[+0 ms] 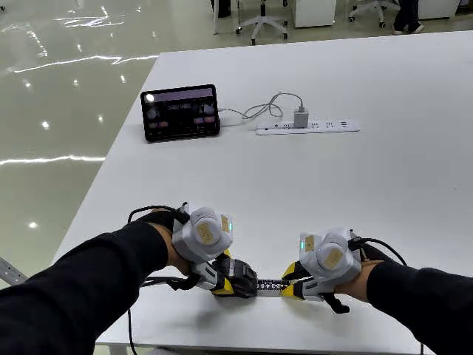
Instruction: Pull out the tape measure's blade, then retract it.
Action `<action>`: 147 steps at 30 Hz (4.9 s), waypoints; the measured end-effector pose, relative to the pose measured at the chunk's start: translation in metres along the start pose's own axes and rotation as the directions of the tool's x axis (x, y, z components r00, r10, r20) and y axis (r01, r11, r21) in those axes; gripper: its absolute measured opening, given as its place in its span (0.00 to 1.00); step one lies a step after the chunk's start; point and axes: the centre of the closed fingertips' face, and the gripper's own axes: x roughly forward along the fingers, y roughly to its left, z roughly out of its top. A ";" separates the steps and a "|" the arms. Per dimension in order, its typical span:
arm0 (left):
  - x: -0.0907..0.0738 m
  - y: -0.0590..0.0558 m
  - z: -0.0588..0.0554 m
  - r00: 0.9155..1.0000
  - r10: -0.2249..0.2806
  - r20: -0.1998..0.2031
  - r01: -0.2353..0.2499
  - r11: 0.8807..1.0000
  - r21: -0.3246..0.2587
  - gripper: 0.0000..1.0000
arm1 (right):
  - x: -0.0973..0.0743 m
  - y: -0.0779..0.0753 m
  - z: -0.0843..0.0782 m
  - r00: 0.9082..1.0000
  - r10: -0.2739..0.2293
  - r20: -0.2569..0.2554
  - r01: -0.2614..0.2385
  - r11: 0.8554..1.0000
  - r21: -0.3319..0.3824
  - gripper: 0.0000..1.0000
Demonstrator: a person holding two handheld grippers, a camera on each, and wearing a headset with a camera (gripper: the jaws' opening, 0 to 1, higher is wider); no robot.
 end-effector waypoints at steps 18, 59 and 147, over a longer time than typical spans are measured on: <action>0.000 0.000 0.000 1.000 -0.001 0.003 0.001 1.000 -0.003 0.29 | -0.008 -0.002 -0.009 1.000 -0.003 -0.006 0.004 1.000 0.017 0.10; 0.000 0.000 0.001 1.000 0.006 0.013 -0.006 1.000 -0.012 0.30 | -0.022 -0.004 -0.024 1.000 -0.018 -0.014 0.018 1.000 0.015 0.09; 0.000 0.000 0.001 1.000 0.013 0.018 -0.013 1.000 -0.012 0.30 | -0.044 -0.009 -0.049 0.999 -0.032 -0.032 0.034 0.998 0.058 0.09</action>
